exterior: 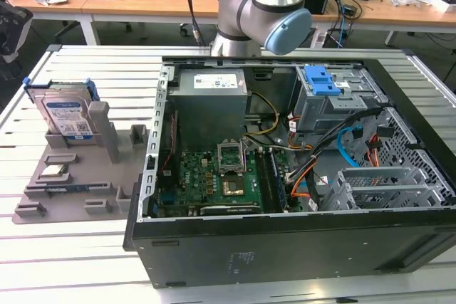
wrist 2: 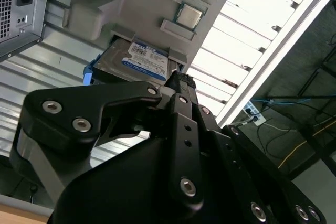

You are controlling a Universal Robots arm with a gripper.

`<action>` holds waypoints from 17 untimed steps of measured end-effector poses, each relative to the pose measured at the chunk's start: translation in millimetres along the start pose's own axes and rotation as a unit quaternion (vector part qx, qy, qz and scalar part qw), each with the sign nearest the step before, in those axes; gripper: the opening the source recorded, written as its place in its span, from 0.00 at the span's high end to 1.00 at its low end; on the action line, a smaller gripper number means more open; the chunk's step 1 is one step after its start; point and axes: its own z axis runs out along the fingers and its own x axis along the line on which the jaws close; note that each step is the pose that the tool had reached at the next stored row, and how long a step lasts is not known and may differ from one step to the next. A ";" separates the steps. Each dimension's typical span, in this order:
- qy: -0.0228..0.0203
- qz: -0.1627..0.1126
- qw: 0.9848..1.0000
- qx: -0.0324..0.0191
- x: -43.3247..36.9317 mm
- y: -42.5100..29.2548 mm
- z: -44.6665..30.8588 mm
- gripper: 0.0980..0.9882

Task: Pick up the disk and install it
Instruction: 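Reach for the disk, then pick up the disk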

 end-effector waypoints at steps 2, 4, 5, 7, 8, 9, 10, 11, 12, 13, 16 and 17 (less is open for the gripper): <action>0.000 0.000 1.000 0.000 -0.2 0.0 0.0 0.99; 0.000 0.000 1.000 0.000 -0.2 0.0 0.0 0.99; 0.000 0.000 1.000 0.000 -0.2 0.0 0.0 0.99; 0.000 0.000 1.000 0.000 -0.2 0.0 0.0 0.99; 0.000 0.000 1.000 0.000 -0.2 0.0 0.0 0.99; 0.000 0.000 1.000 0.000 -0.2 0.0 0.0 0.99; 0.000 0.000 1.000 0.000 -0.2 0.0 0.0 0.99; 0.000 0.000 1.000 0.000 -0.2 0.0 0.0 0.99; 0.000 0.000 1.000 0.000 -0.3 0.0 0.0 0.99; 0.000 0.000 1.000 0.000 -0.3 0.0 0.0 0.99; 0.000 0.000 1.000 0.000 -0.3 0.0 0.0 0.99; 0.000 -0.002 1.000 0.000 -0.3 0.0 0.0 0.99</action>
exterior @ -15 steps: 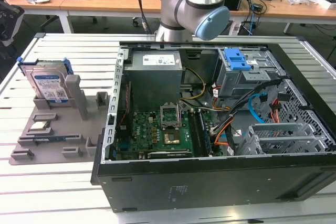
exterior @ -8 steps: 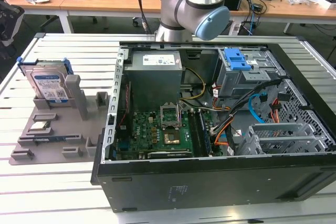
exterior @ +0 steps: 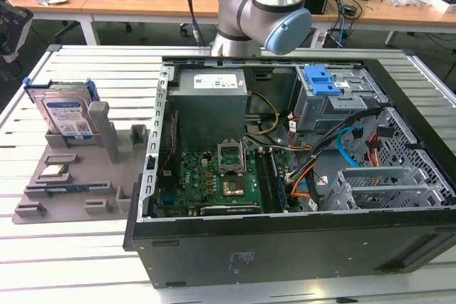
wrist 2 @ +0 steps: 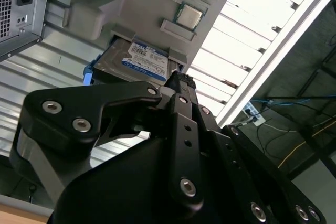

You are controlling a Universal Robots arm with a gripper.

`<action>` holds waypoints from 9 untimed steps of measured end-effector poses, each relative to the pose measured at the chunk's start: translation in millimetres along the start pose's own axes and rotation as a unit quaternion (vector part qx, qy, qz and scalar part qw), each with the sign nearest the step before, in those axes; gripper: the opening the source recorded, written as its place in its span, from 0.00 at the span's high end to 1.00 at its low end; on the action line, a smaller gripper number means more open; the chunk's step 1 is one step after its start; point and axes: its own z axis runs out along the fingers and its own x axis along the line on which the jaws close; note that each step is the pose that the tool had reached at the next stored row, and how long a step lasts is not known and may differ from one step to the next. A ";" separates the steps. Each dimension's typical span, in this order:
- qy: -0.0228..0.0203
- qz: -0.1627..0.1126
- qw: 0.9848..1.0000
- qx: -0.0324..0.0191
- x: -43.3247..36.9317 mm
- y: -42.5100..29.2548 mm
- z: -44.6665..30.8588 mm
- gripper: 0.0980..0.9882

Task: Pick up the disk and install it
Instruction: 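Pick up the disk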

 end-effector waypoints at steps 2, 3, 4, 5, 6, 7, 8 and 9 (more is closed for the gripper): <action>0.000 -0.013 1.000 0.000 0.0 0.0 0.0 0.99; 0.000 -0.019 1.000 0.000 0.0 0.0 0.0 0.99; 0.001 -0.033 0.999 -0.001 0.0 0.0 0.0 0.99; 0.001 -0.044 0.999 -0.001 0.0 0.0 0.0 0.99; 0.001 -0.066 0.998 -0.001 0.0 0.0 0.0 0.99; 0.001 -0.075 0.997 -0.002 0.0 0.0 0.0 0.99; 0.002 -0.083 0.997 -0.002 0.0 0.0 0.0 0.99; 0.002 -0.099 0.995 -0.002 0.0 0.0 0.0 0.99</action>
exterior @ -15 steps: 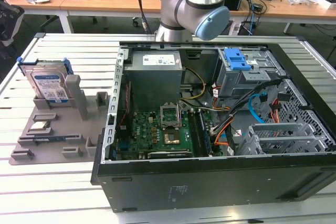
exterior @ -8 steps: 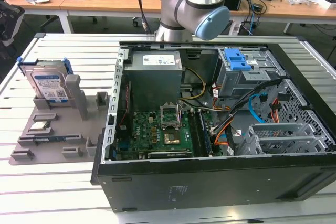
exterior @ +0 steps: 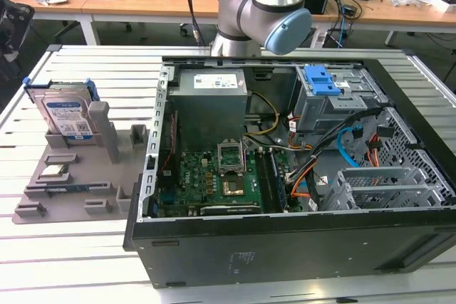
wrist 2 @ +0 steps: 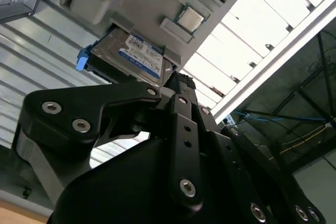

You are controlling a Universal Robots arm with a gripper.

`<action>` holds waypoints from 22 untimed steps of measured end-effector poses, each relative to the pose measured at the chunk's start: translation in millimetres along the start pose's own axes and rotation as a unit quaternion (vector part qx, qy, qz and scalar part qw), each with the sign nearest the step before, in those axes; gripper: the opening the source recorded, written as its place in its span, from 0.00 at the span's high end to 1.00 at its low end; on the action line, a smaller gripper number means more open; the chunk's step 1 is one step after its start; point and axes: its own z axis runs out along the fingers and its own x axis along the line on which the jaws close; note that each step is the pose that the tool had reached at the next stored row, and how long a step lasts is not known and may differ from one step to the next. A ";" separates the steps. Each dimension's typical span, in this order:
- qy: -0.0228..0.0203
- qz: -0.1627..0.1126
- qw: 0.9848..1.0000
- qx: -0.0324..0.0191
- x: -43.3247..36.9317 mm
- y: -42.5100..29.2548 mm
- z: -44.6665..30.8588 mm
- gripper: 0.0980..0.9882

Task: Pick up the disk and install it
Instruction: 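Pick up the disk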

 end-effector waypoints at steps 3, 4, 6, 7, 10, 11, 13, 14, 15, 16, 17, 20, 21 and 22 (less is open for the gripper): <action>0.001 -0.030 1.000 -0.001 0.0 0.0 0.0 0.99; 0.001 -0.048 0.999 -0.001 0.0 0.0 0.0 0.99; 0.001 -0.060 0.998 -0.001 0.0 0.0 0.0 0.99; 0.001 -0.068 0.998 -0.002 0.0 0.0 0.1 0.99; 0.002 -0.091 0.996 -0.002 0.0 0.0 0.1 0.99; 0.002 -0.099 0.995 -0.002 0.0 0.0 0.1 0.99; 0.002 -0.113 0.994 -0.003 0.0 0.0 0.0 0.99; 0.002 -0.121 0.993 -0.003 0.0 0.0 0.1 0.99; 0.002 -0.128 0.992 -0.003 0.0 0.0 0.0 0.99; 0.002 -0.138 0.990 -0.003 -0.1 0.0 0.1 0.99; 0.003 -0.145 0.989 -0.003 -0.1 0.0 0.1 0.99; 0.003 -0.190 0.982 -0.004 -0.3 0.0 0.1 0.99; 0.004 -0.205 0.979 -0.005 -0.3 -0.1 0.1 0.99; 0.004 -0.220 0.976 -0.005 -0.3 -0.1 0.1 0.99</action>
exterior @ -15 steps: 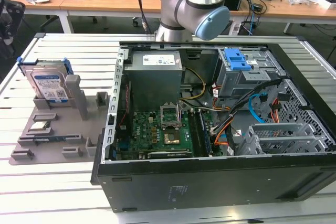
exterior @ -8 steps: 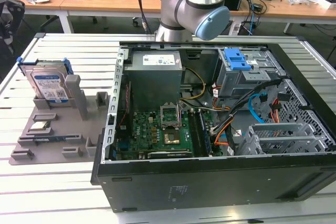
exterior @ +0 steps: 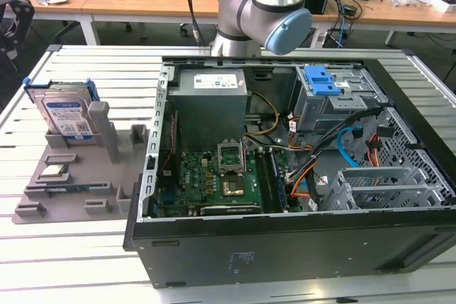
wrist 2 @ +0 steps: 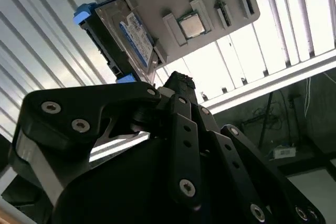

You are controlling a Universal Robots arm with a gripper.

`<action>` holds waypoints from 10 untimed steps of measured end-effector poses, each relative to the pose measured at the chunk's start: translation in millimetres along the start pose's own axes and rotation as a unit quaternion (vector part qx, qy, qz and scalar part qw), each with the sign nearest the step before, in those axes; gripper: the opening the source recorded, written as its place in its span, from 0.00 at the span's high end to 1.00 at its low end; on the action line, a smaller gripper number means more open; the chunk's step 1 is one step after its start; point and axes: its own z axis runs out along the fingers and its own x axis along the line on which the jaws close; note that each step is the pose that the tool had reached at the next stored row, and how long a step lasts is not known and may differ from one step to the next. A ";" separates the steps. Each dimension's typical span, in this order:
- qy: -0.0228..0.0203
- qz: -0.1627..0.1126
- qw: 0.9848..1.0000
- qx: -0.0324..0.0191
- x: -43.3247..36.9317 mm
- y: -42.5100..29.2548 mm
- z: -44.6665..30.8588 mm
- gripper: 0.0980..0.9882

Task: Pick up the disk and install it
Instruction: 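Pick up the disk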

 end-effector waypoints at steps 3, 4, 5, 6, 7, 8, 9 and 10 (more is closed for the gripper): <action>0.001 -0.041 0.999 -0.001 -0.1 0.0 0.0 0.99; 0.001 -0.052 0.999 -0.001 -0.1 -0.1 0.0 0.99; 0.001 -0.068 0.998 -0.002 -0.2 -0.1 0.0 0.99; 0.001 -0.079 0.997 -0.002 -0.2 -0.1 0.0 0.99; 0.002 -0.086 0.996 -0.002 -0.2 -0.1 0.0 0.99; 0.002 -0.096 0.995 -0.002 -0.3 -0.2 0.0 0.99; 0.002 -0.109 0.994 -0.002 -0.3 -0.2 0.0 0.99; 0.002 -0.119 0.993 -0.003 -0.3 -0.2 0.0 0.99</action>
